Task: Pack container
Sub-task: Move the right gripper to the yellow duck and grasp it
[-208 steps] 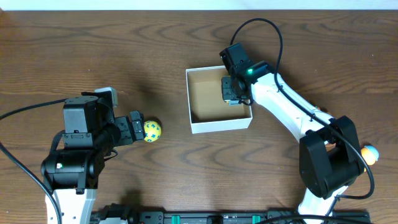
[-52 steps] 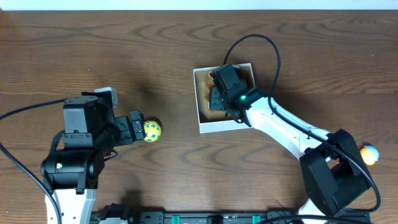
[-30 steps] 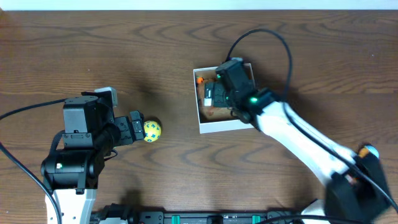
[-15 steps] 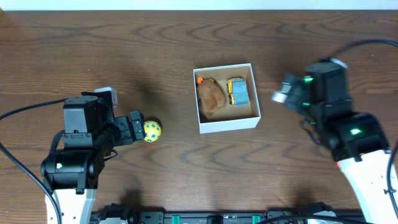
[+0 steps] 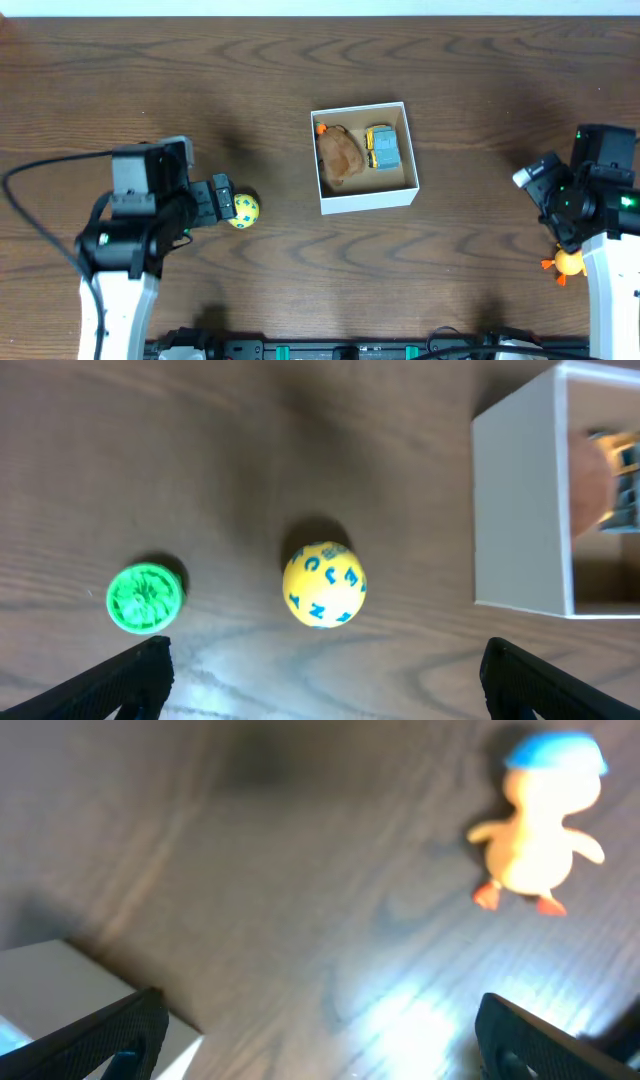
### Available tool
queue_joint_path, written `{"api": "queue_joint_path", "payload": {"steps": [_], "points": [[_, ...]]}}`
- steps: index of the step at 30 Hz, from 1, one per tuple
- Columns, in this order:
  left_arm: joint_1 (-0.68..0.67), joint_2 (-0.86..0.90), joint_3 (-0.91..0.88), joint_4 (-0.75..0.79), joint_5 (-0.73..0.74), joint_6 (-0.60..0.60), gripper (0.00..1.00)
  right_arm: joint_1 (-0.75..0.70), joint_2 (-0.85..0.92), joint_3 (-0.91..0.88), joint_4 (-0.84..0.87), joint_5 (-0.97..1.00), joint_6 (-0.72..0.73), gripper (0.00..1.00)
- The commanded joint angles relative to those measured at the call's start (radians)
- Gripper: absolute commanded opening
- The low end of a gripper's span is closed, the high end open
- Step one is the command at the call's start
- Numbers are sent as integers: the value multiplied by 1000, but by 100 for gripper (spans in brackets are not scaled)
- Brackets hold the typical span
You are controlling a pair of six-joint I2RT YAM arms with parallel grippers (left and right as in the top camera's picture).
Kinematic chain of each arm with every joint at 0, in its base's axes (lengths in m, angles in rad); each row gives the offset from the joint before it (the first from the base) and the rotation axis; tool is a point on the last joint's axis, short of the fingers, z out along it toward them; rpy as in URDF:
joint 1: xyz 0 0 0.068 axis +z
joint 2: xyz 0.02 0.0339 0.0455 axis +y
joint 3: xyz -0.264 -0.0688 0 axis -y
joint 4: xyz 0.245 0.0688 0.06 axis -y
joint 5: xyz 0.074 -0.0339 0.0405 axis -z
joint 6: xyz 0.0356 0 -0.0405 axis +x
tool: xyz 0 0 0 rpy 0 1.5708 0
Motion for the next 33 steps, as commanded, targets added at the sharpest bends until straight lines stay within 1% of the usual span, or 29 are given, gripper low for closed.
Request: {"api": "queue_joint_path", "payload": {"steps": [1, 7, 11, 15, 18, 22, 25, 28, 33], "points": [[5, 66, 17, -9, 11, -39, 98, -52, 2, -83, 10, -42, 19, 99], [5, 114, 17, -10, 11, -41, 98, -175, 6, -222, 100, -73, 16, 99], [5, 113, 17, -10, 10, -40, 98, -268, 30, -230, 134, -74, -64, 99], [5, 113, 17, -10, 10, -41, 98, -384, 72, -230, 137, -87, -79, 99], [5, 113, 17, -10, 10, -41, 98, -486, 132, -230, 143, -103, -114, 99], [5, 113, 17, -10, 10, -41, 98, -586, 243, -230, 174, -102, -179, 99], [5, 113, 17, -10, 10, -41, 98, -620, 322, -230, 210, -103, -220, 99], [5, 113, 17, -10, 10, -41, 98, -625, 397, -230, 255, -102, -265, 99], [5, 113, 17, -10, 10, -41, 98, -624, 476, -230, 306, -102, -278, 99]]}}
